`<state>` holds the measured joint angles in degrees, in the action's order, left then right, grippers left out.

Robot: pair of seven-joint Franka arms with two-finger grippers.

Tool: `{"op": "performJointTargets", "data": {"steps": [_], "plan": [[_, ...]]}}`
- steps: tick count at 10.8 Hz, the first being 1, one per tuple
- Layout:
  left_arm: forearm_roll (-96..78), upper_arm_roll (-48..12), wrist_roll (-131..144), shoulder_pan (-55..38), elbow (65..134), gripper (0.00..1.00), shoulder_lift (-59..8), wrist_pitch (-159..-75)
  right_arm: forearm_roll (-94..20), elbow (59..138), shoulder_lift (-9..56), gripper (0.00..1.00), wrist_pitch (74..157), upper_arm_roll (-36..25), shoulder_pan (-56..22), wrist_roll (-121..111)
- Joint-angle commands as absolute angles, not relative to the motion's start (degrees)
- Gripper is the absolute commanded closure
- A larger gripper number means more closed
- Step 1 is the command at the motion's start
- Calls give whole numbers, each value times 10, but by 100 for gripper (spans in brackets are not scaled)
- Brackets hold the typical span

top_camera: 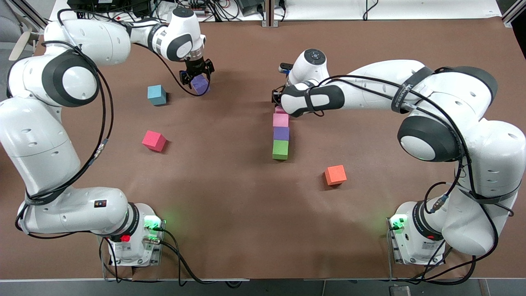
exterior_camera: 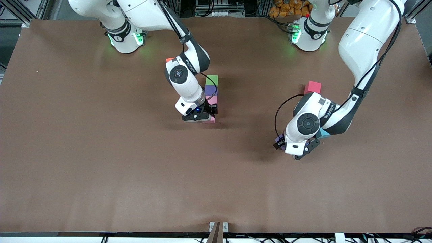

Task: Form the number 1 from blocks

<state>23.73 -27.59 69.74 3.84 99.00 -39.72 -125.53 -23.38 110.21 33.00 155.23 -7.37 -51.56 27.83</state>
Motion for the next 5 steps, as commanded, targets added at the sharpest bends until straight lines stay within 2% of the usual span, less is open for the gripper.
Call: {"op": "performJointTargets", "data": {"steps": [1,2,4,5], "plan": [[257,-274,698,38,991,0,-409,-1264,-234,1100,336,40,1570,-77,-526,296],[272,-273,698,38,991,0,-416,-1265,-234,1100,336,40,1570,-77,-526,296],[276,-273,697,39,991,0,-417,-1265,-234,1101,336,28,1570,-77,-526,295],[276,-274,688,44,991,11,-415,-1265,-234,1103,336,8,1570,-77,-526,295]]}}
